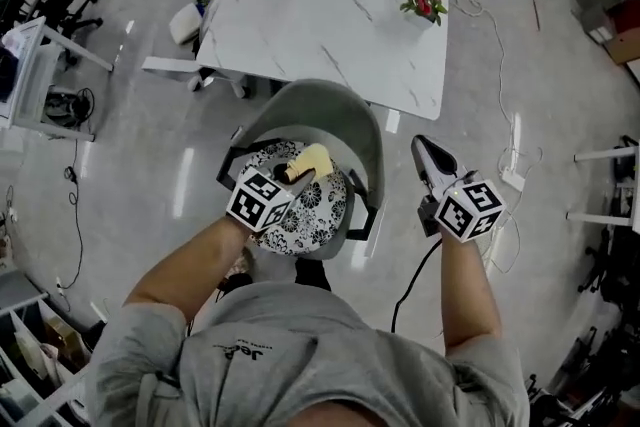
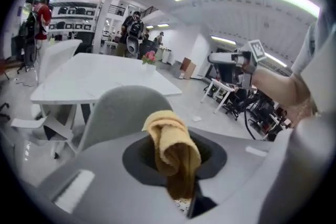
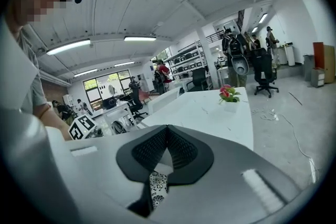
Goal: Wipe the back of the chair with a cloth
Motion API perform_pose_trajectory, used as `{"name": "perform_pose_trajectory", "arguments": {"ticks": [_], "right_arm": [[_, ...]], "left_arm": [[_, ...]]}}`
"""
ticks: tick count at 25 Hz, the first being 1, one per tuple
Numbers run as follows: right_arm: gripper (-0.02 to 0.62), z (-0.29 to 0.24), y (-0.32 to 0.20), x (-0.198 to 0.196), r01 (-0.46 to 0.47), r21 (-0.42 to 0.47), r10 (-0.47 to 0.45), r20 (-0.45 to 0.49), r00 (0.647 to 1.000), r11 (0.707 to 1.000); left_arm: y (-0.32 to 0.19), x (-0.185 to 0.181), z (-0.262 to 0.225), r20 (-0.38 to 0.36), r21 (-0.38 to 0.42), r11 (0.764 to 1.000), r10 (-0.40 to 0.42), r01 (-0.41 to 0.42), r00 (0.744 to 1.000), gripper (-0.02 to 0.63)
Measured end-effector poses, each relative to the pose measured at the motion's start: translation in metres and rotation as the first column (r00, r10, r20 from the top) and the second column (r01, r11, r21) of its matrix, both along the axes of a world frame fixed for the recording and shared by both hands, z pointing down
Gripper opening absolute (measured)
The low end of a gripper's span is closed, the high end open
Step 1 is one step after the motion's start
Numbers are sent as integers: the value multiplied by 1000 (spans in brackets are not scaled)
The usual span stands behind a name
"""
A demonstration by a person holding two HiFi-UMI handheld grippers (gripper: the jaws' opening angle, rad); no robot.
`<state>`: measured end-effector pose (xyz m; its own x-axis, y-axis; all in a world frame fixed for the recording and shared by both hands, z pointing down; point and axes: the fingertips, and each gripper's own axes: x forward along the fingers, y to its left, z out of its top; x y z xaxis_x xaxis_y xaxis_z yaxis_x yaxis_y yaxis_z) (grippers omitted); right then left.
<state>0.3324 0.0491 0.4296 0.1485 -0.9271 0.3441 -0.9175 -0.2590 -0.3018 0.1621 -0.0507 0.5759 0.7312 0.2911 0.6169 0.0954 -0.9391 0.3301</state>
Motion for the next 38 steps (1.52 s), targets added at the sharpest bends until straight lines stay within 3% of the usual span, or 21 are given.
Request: {"name": "perform_pose_trajectory", "arguments": {"ticks": [4, 7, 14, 18, 21, 24, 28, 33, 38], "right_arm": [[3, -38, -48, -34, 148, 38, -147, -27, 989, 988], [3, -62, -77, -70, 253, 60, -251, -41, 967, 966], [3, -115, -140, -162, 484, 106, -476, -91, 875, 869], [3, -142, -167, -212, 556, 130, -543, -121, 831, 821], [3, -160, -183, -247, 583, 138, -566, -147, 811, 801], [3, -179, -203, -289, 600, 152, -577, -170, 799, 785], [3, -195, -224, -348, 617, 158, -592, -177, 786, 771], [3, -209, -245, -396, 598, 159, -562, -219, 797, 786], [3, -219, -256, -423, 595, 147, -553, -248, 795, 790]], "left_arm": [[-52, -44, -69, -85, 39, 984, -173, 176, 981, 121], [-85, -88, -119, -142, 39, 949, -304, 313, 942, 121], [-139, -199, -232, -301, 23, 831, -524, 555, 797, 121], [-163, -269, -282, -395, 9, 756, -599, 655, 697, 121], [-174, -319, -304, -430, -8, 721, -628, 693, 649, 121], [-186, -368, -323, -455, -14, 707, -634, 707, 625, 121], [-199, -427, -347, -497, -18, 705, -621, 709, 605, 121], [-209, -483, -359, -534, -1, 708, -598, 706, 598, 121], [-212, -514, -367, -564, -9, 708, -587, 706, 581, 121]]}}
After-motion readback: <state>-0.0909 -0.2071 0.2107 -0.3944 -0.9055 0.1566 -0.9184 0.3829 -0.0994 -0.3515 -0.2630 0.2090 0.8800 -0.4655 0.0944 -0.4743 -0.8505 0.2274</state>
